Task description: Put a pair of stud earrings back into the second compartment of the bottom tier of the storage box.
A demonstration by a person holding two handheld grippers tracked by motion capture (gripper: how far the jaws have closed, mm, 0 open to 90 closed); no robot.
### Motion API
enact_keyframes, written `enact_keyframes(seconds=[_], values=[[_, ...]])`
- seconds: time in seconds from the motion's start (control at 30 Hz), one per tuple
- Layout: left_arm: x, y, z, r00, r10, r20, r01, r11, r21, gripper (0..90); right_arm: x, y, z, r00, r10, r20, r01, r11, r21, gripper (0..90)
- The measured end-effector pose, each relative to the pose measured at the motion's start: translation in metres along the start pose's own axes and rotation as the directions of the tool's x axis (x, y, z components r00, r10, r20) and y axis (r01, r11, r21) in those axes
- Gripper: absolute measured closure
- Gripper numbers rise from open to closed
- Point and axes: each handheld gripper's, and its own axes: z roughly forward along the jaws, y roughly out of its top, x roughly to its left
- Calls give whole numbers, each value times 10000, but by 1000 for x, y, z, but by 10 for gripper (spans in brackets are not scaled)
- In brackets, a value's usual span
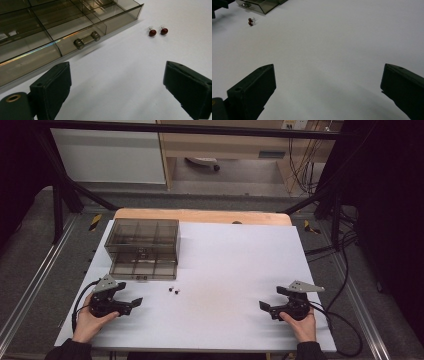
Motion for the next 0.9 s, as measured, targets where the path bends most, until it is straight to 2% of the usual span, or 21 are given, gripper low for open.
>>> enact_keyframes(seconds=[0.47,0.9], values=[[-6,5,4,9999,74,102,-75,9999,84,73,0,-1,0,10000,-69,-46,69,10000,1,7],[-15,16,9,9999,151,-74,-150,9998,116,74,1,-1,-1,9997,-190,-158,190,9998,-18,6]])
